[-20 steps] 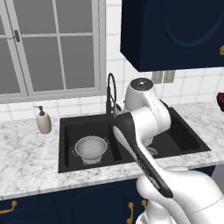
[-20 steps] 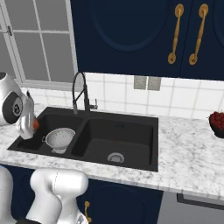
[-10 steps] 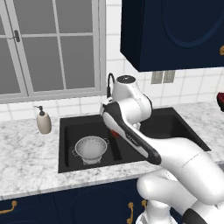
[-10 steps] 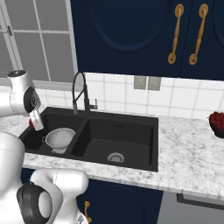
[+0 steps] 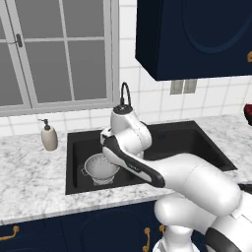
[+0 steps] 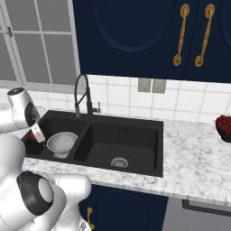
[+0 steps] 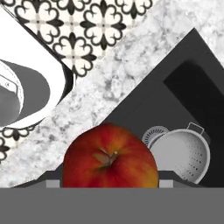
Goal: Put the colander in the sink, put the apple in the colander, and turn on the sink faucet and pour water over the colander.
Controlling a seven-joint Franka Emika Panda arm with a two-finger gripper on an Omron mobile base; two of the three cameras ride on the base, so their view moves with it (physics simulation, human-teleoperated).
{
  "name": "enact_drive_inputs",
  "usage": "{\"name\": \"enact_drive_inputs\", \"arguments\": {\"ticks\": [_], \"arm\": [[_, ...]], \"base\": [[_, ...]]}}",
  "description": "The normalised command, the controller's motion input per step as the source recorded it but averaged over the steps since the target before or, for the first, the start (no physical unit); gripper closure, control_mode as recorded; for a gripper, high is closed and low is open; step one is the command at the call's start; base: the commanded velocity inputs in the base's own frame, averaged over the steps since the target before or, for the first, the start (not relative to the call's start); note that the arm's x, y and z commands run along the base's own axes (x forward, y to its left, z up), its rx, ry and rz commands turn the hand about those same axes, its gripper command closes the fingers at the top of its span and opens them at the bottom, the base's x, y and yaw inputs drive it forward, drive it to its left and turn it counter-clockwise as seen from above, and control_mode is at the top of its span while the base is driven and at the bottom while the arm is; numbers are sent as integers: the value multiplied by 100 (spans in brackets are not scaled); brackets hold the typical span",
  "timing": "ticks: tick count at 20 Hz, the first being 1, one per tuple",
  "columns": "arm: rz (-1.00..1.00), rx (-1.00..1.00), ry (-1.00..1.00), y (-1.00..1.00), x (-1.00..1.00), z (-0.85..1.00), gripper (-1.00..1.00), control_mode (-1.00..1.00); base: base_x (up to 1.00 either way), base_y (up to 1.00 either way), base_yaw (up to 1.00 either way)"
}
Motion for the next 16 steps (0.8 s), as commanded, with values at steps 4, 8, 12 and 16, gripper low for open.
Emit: {"name": "enact_drive_inputs", "arguments": {"ticks": [4,8,12,16], "arm": [[0,-12,0,30,45,-54,100,-100],[2,-1,0,2,72,-36,100,-100],[2,-3,0,7,66,-41,100,-100],[2,-8,0,12,59,-54,100,-100]], "base": [[0,0,0],[0,0,0],[0,0,0],[0,0,0]]}}
